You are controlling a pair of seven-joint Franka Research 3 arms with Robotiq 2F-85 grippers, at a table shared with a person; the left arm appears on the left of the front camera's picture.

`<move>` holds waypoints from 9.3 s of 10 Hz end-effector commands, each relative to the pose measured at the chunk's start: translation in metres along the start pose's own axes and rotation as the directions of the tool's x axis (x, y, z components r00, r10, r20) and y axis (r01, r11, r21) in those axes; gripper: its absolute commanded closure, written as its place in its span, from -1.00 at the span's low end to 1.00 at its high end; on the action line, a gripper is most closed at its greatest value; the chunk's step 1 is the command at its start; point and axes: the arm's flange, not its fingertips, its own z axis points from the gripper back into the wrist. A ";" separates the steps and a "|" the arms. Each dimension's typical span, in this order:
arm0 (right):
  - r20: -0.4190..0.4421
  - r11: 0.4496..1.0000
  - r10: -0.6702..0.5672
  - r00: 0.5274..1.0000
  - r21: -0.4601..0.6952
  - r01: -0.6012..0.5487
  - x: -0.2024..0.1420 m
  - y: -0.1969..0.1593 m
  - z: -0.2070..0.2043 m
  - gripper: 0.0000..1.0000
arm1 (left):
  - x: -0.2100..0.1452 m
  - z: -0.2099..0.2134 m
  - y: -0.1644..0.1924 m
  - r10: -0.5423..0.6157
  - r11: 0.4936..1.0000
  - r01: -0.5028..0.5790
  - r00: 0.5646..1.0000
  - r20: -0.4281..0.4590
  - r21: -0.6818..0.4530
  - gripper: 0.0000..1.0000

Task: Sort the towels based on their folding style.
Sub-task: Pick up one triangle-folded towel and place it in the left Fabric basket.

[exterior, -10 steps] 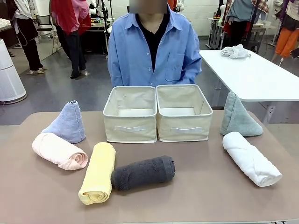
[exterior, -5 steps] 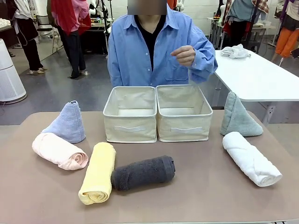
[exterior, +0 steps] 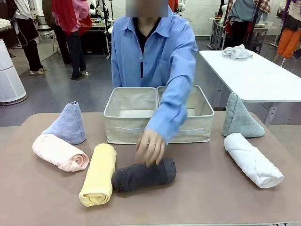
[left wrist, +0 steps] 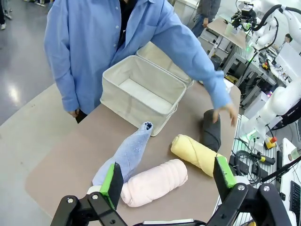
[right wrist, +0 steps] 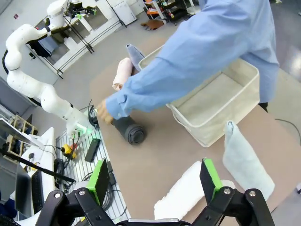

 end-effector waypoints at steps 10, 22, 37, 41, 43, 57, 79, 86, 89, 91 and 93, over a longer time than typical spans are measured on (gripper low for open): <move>0.019 1.000 0.003 1.000 0.007 -0.003 0.002 -0.001 0.000 -1.00 | 0.064 -0.217 -0.026 -0.306 0.869 0.493 0.456 -0.836 -0.049 -1.00; 0.019 1.000 0.003 1.000 0.007 -0.003 0.002 -0.001 0.000 -1.00 | 0.010 -0.372 0.003 -0.530 0.800 0.497 0.322 -0.785 -0.336 -1.00; 0.019 1.000 0.003 1.000 0.007 -0.003 0.002 -0.001 0.000 -1.00 | 0.009 -0.371 0.006 -0.514 0.799 0.510 0.307 -0.801 -0.318 1.00; 0.019 1.000 0.003 1.000 0.007 -0.003 0.002 -0.001 0.000 -1.00 | 0.069 -0.347 -0.047 -0.404 0.848 0.493 0.360 -0.841 -0.196 1.00; 0.019 1.000 0.003 1.000 0.007 -0.003 0.002 -0.001 0.000 -1.00 | 0.109 -0.329 -0.098 -0.333 0.837 0.538 0.352 -0.875 -0.102 1.00; 0.019 1.000 0.003 1.000 0.007 -0.003 0.002 -0.001 0.000 -1.00 | 0.111 -0.230 -0.182 -0.275 0.843 0.538 0.389 -0.879 -0.026 0.69; 0.019 1.000 0.003 1.000 0.007 -0.003 0.002 -0.001 0.000 -1.00 | 0.201 -0.394 -0.200 -0.431 0.756 0.648 0.383 -0.817 -0.095 0.69; 0.019 1.000 0.003 1.000 0.007 -0.003 0.002 -0.001 0.000 -1.00 | 0.228 -0.474 -0.207 -0.508 0.714 0.681 0.346 -0.789 -0.161 0.69; 0.019 1.000 0.003 1.000 0.007 -0.003 0.002 -0.001 0.000 -1.00 | 0.223 -0.518 -0.199 -0.544 0.696 0.691 0.331 -0.771 -0.195 0.69; 0.019 1.000 0.003 1.000 0.007 -0.003 0.002 -0.001 0.000 -1.00 | 0.209 -0.540 -0.197 -0.596 0.640 0.729 0.273 -0.755 -0.242 0.69; 0.019 1.000 0.003 1.000 0.007 -0.003 0.002 -0.001 0.000 -1.00 | 0.196 -0.553 -0.196 -0.636 0.597 0.754 0.236 -0.734 -0.275 0.69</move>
